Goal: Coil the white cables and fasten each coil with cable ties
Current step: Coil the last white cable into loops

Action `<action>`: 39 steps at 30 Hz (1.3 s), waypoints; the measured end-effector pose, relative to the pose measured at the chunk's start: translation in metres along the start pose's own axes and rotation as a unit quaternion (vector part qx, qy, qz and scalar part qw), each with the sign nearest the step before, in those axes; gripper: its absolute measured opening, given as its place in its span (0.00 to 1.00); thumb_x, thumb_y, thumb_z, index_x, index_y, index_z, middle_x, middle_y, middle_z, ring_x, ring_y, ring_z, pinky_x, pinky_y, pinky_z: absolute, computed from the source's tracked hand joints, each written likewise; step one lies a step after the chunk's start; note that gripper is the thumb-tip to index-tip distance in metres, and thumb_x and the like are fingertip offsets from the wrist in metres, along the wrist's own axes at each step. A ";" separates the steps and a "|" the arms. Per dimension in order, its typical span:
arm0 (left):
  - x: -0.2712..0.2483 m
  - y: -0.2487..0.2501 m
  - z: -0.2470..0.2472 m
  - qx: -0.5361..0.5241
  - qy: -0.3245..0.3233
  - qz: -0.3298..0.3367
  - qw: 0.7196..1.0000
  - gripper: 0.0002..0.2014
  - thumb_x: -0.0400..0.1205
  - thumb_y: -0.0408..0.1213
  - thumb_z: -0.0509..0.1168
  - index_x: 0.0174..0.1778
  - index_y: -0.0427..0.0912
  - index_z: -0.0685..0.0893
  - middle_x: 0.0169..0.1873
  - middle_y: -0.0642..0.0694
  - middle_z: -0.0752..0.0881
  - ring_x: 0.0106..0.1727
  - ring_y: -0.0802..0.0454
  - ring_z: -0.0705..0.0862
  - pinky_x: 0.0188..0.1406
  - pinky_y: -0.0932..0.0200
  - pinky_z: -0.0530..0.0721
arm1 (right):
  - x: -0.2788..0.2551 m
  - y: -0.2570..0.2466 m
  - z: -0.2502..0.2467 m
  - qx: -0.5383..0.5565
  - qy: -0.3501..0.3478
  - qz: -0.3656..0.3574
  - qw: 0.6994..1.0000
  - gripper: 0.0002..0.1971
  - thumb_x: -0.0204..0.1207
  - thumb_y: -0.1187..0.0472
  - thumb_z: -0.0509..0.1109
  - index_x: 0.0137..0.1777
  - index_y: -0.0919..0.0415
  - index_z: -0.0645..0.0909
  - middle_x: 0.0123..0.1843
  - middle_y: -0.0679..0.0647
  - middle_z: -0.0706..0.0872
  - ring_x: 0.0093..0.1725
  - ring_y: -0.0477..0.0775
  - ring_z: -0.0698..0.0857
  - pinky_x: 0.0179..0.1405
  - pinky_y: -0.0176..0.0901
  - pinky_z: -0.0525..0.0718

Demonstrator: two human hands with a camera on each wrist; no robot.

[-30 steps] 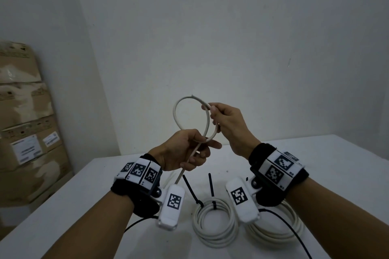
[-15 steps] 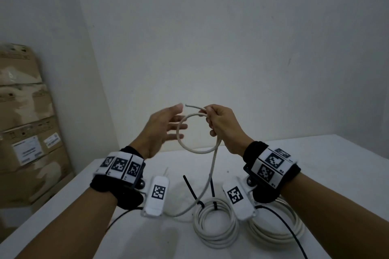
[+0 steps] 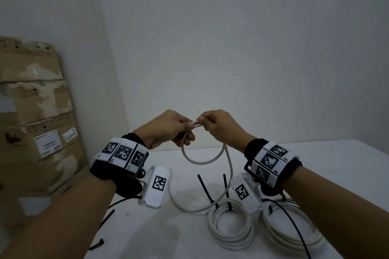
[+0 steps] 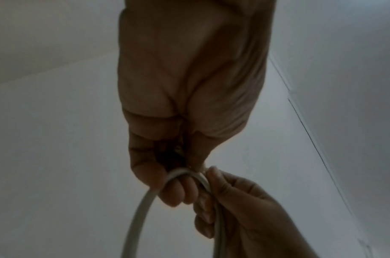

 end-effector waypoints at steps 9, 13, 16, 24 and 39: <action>-0.002 -0.027 -0.016 -0.169 0.127 -0.002 0.977 0.10 0.85 0.28 0.60 0.54 0.27 0.85 0.29 0.44 0.86 0.28 0.52 0.82 0.23 0.64 0.75 | -0.016 0.022 0.018 0.196 0.021 0.041 0.980 0.12 0.85 0.63 0.57 0.55 0.62 0.83 0.29 0.51 0.75 0.29 0.49 0.73 0.25 0.38 0.76; -0.014 -0.032 -0.010 -0.159 0.026 -0.061 0.985 0.13 0.84 0.29 0.56 0.53 0.30 0.85 0.36 0.38 0.89 0.35 0.46 0.86 0.37 0.57 0.83 | -0.015 0.022 0.022 0.191 0.018 0.030 0.981 0.12 0.85 0.64 0.58 0.53 0.56 0.84 0.30 0.52 0.74 0.30 0.51 0.71 0.22 0.40 0.73; -0.014 -0.030 -0.011 -0.153 0.033 -0.050 0.986 0.16 0.80 0.26 0.54 0.54 0.29 0.86 0.46 0.33 0.91 0.47 0.39 0.89 0.55 0.48 0.84 | -0.009 0.017 0.026 0.152 0.006 0.010 0.988 0.12 0.84 0.64 0.59 0.52 0.59 0.86 0.28 0.50 0.74 0.27 0.49 0.70 0.22 0.36 0.69; -0.010 -0.029 -0.001 -0.242 -0.039 -0.135 0.960 0.20 0.89 0.44 0.50 0.47 0.33 0.81 0.19 0.51 0.66 0.17 0.57 0.65 0.20 0.62 0.72 | 0.004 0.000 0.027 0.029 0.010 -0.072 0.997 0.11 0.82 0.61 0.65 0.59 0.59 0.87 0.27 0.46 0.78 0.25 0.42 0.73 0.28 0.28 0.70; -0.003 -0.030 -0.043 -0.354 0.141 -0.008 0.925 0.19 0.89 0.47 0.52 0.35 0.42 0.74 0.17 0.55 0.62 0.16 0.58 0.60 0.15 0.65 0.66 | -0.025 0.057 0.041 0.188 -0.039 0.103 0.976 0.05 0.81 0.64 0.64 0.53 0.64 0.80 0.34 0.58 0.85 0.31 0.53 0.83 0.40 0.45 0.86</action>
Point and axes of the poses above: each hand's wrist, its own x-axis towards the middle knuckle, its own z-axis out of the palm, y = z × x, the point moved 4 cm from there along x, towards the middle knuckle
